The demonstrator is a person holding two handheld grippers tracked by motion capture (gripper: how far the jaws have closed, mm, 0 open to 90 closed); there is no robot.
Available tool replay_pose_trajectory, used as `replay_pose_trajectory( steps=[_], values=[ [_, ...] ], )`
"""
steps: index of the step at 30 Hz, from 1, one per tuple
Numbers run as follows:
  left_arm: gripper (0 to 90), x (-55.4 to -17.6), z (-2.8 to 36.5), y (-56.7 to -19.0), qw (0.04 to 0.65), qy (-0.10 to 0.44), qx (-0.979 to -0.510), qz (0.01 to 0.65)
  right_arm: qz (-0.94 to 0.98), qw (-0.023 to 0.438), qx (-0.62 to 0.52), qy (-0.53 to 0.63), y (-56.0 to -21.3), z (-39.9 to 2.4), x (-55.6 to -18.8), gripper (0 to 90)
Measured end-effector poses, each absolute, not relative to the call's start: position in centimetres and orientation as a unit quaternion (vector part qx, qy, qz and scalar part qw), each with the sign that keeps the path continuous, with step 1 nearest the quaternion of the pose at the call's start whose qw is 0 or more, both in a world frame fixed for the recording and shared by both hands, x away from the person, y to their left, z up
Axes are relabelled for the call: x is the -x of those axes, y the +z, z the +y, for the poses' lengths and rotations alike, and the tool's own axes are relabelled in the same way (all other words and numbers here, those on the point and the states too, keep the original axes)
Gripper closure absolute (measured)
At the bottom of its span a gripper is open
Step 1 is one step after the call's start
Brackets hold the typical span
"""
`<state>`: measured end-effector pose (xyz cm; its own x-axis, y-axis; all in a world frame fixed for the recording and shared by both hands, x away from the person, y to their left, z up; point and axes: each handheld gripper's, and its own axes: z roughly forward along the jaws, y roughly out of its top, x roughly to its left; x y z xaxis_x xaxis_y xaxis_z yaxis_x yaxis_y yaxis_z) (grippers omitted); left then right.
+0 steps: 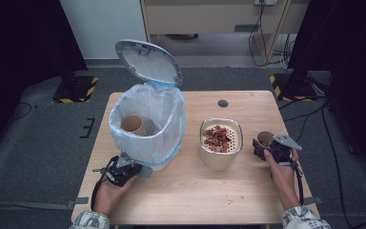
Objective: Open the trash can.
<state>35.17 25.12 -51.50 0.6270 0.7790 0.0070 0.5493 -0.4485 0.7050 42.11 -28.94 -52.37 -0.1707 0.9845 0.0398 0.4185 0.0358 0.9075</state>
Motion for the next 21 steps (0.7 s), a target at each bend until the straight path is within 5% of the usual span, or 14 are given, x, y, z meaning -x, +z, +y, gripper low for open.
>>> replay_pose_trajectory(
  steps=[21],
  values=[
    [90.0, -35.16, 25.10, -51.49, 0.341, 0.169, -0.835, 0.397, 0.641, 0.348, -0.522, 0.442, -52.54, -29.23, -42.31, 21.8]
  ],
)
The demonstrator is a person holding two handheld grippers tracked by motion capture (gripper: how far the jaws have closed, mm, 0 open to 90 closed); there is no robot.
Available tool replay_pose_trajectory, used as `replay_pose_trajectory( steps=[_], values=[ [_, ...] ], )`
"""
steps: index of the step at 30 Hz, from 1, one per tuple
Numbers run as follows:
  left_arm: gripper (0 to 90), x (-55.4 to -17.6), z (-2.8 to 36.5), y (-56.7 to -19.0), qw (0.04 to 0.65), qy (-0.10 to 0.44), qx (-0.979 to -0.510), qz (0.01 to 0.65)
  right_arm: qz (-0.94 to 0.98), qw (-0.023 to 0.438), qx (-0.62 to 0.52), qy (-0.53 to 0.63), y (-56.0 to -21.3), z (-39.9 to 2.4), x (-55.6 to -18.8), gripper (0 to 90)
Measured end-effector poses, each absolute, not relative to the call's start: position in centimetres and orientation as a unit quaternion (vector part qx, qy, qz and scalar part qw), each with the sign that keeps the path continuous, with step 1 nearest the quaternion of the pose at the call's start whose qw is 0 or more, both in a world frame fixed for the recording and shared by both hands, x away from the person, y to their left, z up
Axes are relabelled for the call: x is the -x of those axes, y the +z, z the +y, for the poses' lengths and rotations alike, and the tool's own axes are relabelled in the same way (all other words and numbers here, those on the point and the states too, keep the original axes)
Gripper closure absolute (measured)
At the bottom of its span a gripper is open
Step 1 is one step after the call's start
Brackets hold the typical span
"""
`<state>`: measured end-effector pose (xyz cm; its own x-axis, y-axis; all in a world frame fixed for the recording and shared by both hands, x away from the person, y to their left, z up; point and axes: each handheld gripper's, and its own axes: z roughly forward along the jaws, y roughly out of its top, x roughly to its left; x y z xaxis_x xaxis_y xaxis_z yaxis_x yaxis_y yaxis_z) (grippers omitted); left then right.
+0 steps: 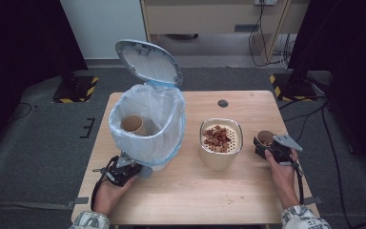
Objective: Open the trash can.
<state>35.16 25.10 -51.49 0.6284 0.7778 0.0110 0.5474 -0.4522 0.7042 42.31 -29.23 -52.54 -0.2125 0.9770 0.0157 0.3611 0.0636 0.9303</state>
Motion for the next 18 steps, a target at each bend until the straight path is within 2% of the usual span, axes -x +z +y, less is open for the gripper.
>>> replay_pose_trajectory(
  steps=[7, 8, 18],
  values=[
    [90.0, -35.17, 25.09, -51.48, 0.341, 0.169, -0.836, 0.396, 0.644, 0.328, -0.518, 0.457, -52.50, -29.58, -42.39, 25.9],
    [90.0, -35.17, 25.09, -51.49, 0.342, 0.169, -0.835, 0.396, 0.645, 0.328, -0.517, 0.458, -52.51, -29.59, -42.41, 28.8],
    [90.0, -35.17, 25.09, -51.49, 0.341, 0.169, -0.835, 0.396, 0.651, 0.333, -0.501, 0.463, -52.22, -29.61, -42.27, 29.8]
  ],
)
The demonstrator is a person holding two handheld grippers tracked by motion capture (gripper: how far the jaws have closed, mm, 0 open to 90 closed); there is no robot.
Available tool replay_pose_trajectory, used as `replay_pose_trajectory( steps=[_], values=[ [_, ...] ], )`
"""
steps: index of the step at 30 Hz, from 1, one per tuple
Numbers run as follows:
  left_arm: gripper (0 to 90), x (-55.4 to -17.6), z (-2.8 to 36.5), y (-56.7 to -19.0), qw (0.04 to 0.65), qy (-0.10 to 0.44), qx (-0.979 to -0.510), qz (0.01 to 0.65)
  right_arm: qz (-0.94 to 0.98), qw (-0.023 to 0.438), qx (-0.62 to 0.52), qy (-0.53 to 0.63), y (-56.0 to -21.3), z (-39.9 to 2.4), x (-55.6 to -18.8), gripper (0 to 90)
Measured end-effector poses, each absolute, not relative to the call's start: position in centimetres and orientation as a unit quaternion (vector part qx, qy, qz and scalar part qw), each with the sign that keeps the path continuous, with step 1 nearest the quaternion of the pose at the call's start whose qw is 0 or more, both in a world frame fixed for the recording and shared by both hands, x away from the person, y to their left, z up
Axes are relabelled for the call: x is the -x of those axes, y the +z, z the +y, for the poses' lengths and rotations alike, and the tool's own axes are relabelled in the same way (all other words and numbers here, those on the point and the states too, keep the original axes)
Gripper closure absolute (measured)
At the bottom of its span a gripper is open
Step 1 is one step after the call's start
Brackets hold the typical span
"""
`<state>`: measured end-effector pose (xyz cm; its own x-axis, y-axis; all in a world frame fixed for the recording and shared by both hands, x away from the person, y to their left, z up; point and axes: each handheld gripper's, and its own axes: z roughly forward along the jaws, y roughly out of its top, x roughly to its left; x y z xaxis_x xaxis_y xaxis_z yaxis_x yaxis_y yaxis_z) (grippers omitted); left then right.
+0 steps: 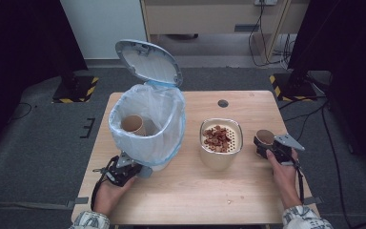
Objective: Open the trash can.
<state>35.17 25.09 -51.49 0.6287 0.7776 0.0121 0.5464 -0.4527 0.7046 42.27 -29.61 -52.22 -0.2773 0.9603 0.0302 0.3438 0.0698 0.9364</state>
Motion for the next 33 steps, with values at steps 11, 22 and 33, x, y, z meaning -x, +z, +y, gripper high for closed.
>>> replay_pose_trajectory(
  steps=[11, 22, 33],
  values=[
    [90.0, -35.2, 25.1, -51.5, 0.342, 0.168, -0.835, 0.397, 0.661, 0.341, -0.465, 0.480, -50.4, -29.3, -41.9, 31.1],
    [90.0, -35.2, 25.1, -51.5, 0.342, 0.168, -0.834, 0.398, 0.658, 0.363, -0.443, 0.488, -48.4, -29.8, -41.9, 31.1],
    [90.0, -35.2, 25.1, -51.5, 0.342, 0.167, -0.835, 0.398, 0.662, 0.374, -0.439, 0.478, -46.7, -30.7, -42.8, 30.9]
  ],
)
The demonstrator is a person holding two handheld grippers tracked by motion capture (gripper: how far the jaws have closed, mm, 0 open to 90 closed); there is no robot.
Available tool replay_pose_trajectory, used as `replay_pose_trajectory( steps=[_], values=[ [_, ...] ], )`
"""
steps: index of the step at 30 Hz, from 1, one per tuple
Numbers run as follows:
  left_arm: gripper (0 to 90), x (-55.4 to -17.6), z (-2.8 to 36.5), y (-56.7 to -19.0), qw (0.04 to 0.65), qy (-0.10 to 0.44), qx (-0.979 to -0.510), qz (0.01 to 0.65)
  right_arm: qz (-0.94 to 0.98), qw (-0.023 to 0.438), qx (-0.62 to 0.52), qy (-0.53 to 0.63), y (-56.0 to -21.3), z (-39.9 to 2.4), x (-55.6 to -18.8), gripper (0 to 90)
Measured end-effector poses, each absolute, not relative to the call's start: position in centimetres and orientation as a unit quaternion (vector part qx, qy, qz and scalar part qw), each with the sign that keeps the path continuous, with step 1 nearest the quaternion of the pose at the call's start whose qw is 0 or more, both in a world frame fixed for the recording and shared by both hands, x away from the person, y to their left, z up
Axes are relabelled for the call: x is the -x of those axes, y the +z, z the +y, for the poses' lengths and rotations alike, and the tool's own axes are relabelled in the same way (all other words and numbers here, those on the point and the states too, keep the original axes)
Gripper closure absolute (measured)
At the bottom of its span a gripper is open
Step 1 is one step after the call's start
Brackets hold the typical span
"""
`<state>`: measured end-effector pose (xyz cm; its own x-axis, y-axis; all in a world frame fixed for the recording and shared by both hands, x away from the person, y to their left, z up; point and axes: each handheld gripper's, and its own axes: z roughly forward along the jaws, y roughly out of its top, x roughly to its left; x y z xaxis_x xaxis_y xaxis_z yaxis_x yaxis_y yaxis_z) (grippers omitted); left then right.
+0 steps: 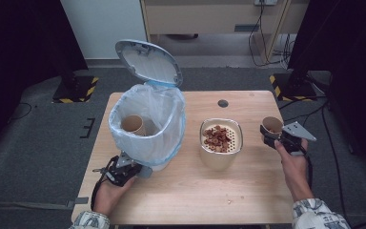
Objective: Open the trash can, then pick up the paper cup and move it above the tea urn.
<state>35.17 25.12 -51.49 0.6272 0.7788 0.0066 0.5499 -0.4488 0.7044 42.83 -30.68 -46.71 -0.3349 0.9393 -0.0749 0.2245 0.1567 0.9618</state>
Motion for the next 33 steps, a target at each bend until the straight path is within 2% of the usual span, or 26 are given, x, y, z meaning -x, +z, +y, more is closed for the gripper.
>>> replay_pose_trajectory(
  steps=[33],
  values=[
    [90.0, -35.2, 25.2, -51.5, 0.344, 0.164, -0.834, 0.399, 0.685, 0.387, -0.396, 0.473, -42.7, -30.7, -47.1, 30.7]
  ],
)
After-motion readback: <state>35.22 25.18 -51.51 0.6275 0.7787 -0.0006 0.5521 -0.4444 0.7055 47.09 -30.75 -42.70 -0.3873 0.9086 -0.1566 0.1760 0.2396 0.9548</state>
